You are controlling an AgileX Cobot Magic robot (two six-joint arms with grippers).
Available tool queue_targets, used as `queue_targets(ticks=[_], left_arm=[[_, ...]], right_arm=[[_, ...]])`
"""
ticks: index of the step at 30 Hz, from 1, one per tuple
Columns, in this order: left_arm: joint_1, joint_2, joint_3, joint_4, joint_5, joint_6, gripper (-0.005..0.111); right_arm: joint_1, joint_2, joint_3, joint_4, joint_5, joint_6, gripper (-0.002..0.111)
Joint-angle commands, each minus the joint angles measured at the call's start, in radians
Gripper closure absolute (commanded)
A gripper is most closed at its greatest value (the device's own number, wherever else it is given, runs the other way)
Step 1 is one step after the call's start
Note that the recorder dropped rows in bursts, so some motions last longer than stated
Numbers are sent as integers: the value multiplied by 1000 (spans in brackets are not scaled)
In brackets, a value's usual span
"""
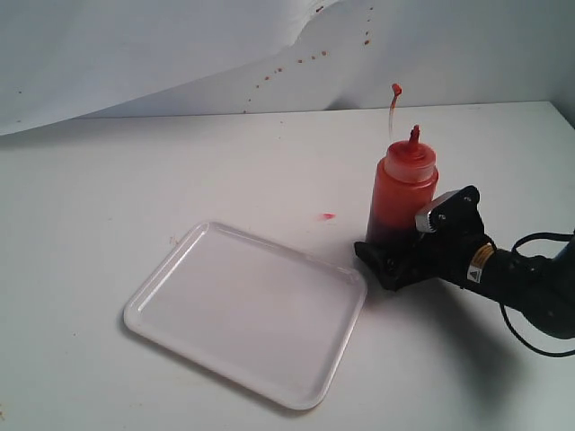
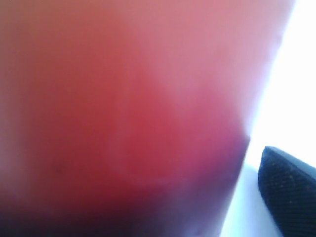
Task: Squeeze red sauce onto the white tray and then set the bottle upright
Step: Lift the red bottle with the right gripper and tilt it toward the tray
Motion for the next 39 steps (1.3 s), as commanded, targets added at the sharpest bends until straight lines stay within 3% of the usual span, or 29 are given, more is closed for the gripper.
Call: queue_targets(ticks=[1, 10, 13, 17, 23, 35, 39], left_arm=[[-7, -3, 5, 4, -10, -5, 107], [-7, -3, 5, 4, -10, -5, 107], [-7, -3, 5, 4, -10, -5, 107], [-7, -3, 5, 4, -10, -4, 107], [-7, -3, 5, 4, -12, -4, 107], [-7, -3, 5, 4, -139, -12, 107], [-7, -3, 5, -12, -192, -34, 107]], right_arm=[[3, -1, 2, -50, 46, 14, 11], [3, -1, 2, -34, 68, 16, 11], [3, -1, 2, -32, 74, 16, 19], [3, -1, 2, -32, 74, 16, 49], [3, -59, 2, -55, 174, 16, 106], [27, -274, 2, -128, 387, 68, 108], [54, -369, 2, -191, 383, 96, 108]])
